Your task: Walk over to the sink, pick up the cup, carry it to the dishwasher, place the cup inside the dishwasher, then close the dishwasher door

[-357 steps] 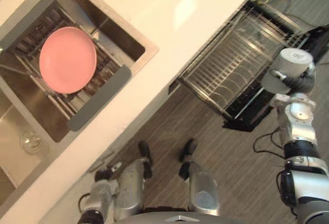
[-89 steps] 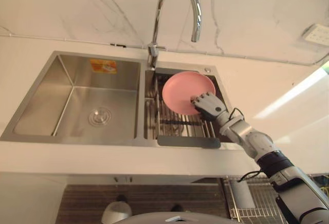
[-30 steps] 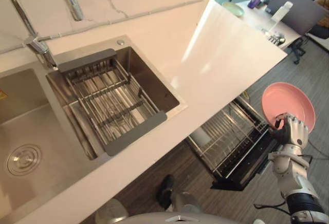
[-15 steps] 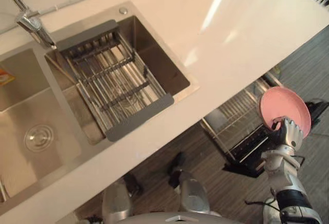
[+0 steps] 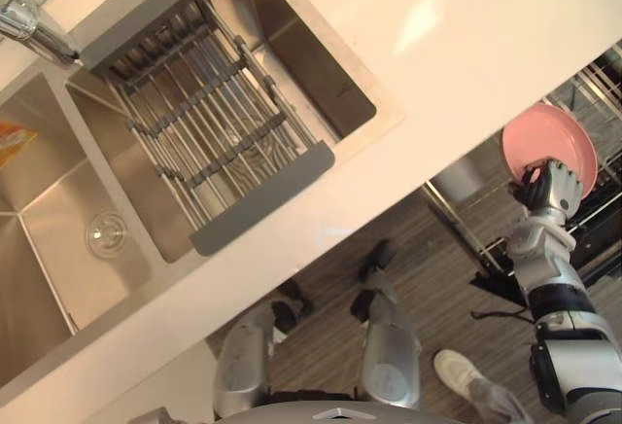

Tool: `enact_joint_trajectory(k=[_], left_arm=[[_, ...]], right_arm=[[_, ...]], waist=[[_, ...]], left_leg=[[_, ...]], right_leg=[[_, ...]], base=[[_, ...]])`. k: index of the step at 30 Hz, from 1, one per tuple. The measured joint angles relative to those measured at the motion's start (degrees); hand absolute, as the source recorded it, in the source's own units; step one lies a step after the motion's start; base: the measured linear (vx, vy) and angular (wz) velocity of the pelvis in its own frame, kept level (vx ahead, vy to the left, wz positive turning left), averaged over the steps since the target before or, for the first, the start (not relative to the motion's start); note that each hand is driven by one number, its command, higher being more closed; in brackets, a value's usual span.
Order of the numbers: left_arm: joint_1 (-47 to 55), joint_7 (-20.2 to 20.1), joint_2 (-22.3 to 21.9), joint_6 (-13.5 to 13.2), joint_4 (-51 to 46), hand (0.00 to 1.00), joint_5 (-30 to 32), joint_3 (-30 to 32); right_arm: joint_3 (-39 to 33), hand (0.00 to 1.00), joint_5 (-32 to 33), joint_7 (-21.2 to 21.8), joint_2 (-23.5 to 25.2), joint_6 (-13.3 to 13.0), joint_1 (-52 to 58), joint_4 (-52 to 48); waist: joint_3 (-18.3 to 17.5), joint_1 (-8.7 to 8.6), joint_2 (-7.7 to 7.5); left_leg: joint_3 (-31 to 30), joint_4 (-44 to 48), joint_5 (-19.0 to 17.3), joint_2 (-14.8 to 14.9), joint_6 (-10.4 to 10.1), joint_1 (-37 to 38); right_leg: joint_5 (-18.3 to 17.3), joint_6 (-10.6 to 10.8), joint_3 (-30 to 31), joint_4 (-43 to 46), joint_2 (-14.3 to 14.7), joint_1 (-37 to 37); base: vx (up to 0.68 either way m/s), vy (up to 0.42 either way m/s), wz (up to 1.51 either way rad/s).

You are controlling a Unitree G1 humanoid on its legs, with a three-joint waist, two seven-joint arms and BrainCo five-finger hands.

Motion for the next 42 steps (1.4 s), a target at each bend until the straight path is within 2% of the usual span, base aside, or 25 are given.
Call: enact_joint_trajectory(k=[1,4,7,8,12,15,17,19,23,27,28,30,34,37,39,42], left_arm=[[-0.4,-0.5,0.0,0.3,0.4,0.0,0.0,-0.2],[-0.4,-1.4,0.0,0.0,0.6,0.0,-0.2,-0.5],[-0.3,0.8,0.0,-3.1,1.8,0.0,-4.6,-1.5],[-0.3,1.5,-0.1,-5.4,2.3,0.0,-5.0,-2.0],[-0.3,4.3,-0.4,-9.2,2.7,0.0,-6.7,-2.0],[-0.4,5.4,-0.7,-11.1,2.5,0.0,-6.8,-1.8],[-0.3,6.1,-0.8,-11.2,2.5,0.0,-7.9,-1.6],[-0.3,6.5,-1.2,-11.3,2.5,0.0,-7.8,0.0],[-0.5,6.2,-2.9,-14.4,1.7,0.0,-6.4,2.7],[-0.2,8.1,-2.5,-16.1,1.7,0.0,-5.6,5.0],[-0.1,8.5,-2.4,-16.2,1.7,0.0,-5.5,5.2],[0.7,9.7,-2.0,-17.1,1.8,0.0,-4.4,7.7],[1.5,11.6,-1.6,-17.4,2.1,0.0,-3.2,10.0],[3.2,12.8,-1.5,-17.4,2.1,0.0,-2.2,12.1],[4.7,13.8,-1.7,-17.3,2.6,0.0,-2.3,14.0],[5.8,14.2,-1.7,-17.2,3.0,0.0,-2.3,14.3]], right_arm=[[0.1,0.0,1.2,1.1,-0.8,0.8,-0.7,0.8],[0.2,0.0,2.6,3.6,-1.4,2.9,-1.2,2.0],[1.2,0.0,5.2,7.2,-1.4,5.0,-1.1,2.0],[1.5,0.0,6.5,7.9,-1.3,6.1,-0.9,2.0],[1.4,0.0,9.5,8.0,-0.5,8.0,0.6,1.8],[-0.8,0.0,12.3,6.7,1.3,7.4,0.8,1.4],[-2.6,0.0,14.2,5.9,2.4,6.4,1.1,1.0],[-4.7,0.0,15.3,5.1,3.3,5.4,2.3,-3.0],[-9.7,0.0,15.3,4.5,4.6,2.4,6.1,-16.6],[-15.9,0.0,18.7,4.3,6.9,0.2,11.3,-26.9],[-17.1,0.0,19.6,4.3,7.0,-0.1,12.0,-27.7],[-23.4,0.0,23.1,2.9,7.8,-1.6,13.8,-28.0],[-32.5,0.0,30.1,2.0,7.8,-1.5,17.7,-27.3],[-39.2,0.0,42.9,4.3,5.3,-2.5,19.7,-17.6],[-46.1,0.0,53.1,8.2,3.6,-2.4,22.0,-7.3],[-48.5,0.0,55.9,13.6,3.9,-1.6,25.5,-2.0]], waist=[[0.4,-0.14,0.79],[0.8,0.01,1.54],[0.8,0.05,1.64],[0.8,-0.12,1.68],[0.8,-0.53,1.67],[0.8,-0.59,1.68],[0.8,-0.5,1.66],[0.8,-0.51,1.61],[1.0,-1.86,1.32],[0.9,-2.83,-0.71],[0.9,-2.92,-1.17],[-0.4,-3.33,-3.49],[-2.8,-4.63,-5.87],[-6.3,-5.68,-6.88],[-8.7,-6.51,-6.9],[-10.4,-7.36,-6.7]], left_leg=[[0.1,0.0,0.1,-0.4,0.2,-1.2],[0.2,0.1,0.2,-0.9,0.3,-1.5],[-0.5,0.0,0.2,-1.3,0.3,-1.4],[-0.9,-0.4,0.2,-1.5,0.3,-1.3],[-0.8,-1.5,0.4,-1.8,0.2,-0.8],[-0.8,-2.1,0.9,-1.9,0.2,0.0],[-0.9,-3.0,1.3,-2.0,0.0,1.2],[-1.0,-3.8,1.6,-2.0,-0.1,2.3],[-2.3,-5.0,2.1,-1.8,-0.5,4.5],[-2.7,-5.9,2.1,-0.8,-1.3,8.4],[-2.8,-5.9,2.0,-0.6,-1.3,8.9],[-3.0,-5.9,1.9,-0.1,-1.7,9.7],[-4.1,-6.5,2.1,0.4,-2.0,11.8],[-4.2,-7.1,2.2,0.7,-2.1,13.4],[-4.2,-7.9,2.2,0.9,-2.1,15.0],[-4.3,-8.6,1.9,1.4,-2.5,16.0]], right_leg=[[0.9,0.0,0.4,-1.1,0.0,-1.1],[1.9,-0.3,1.2,-2.1,0.1,-1.4],[2.6,-0.4,2.7,-2.5,0.4,-2.2],[2.6,-0.4,2.9,-2.6,0.4,-2.3],[2.3,-0.3,3.1,-2.6,0.4,-2.1],[2.1,-0.7,2.9,-2.6,0.4,-1.5],[2.0,-0.8,2.7,-2.6,0.5,-0.5],[1.5,-0.6,2.4,-2.5,0.7,0.5],[0.0,-0.4,0.9,-1.6,0.7,2.9],[-1.9,-0.2,-0.4,0.1,1.0,6.5],[-2.0,0.0,-0.6,0.3,1.1,7.0],[-2.3,0.1,-0.8,0.2,1.7,8.1],[-2.7,0.5,-2.0,-0.7,2.8,11.0],[-2.8,0.7,-3.0,-2.2,3.9,13.5],[-3.4,1.3,-3.7,-3.1,4.5,15.7],[-4.3,2.1,-4.3,-3.5,5.1,17.3]], base=[[-0.02,0.087,0.0],[-0.01,0.087,-0.1],[0.01,0.083,-0.23],[0.01,0.072,-0.12],[0.0,0.056,-0.04],[0.01,0.053,0.0],[0.02,0.039,0.0],[0.02,0.033,0.01],[0.02,0.018,0.1],[0.06,0.003,0.05],[0.06,-0.009,0.03],[0.08,-0.008,0.01],[0.07,-0.002,0.12],[0.07,-0.004,0.09],[0.04,-0.003,0.08],[-0.01,-0.003,0.0]])
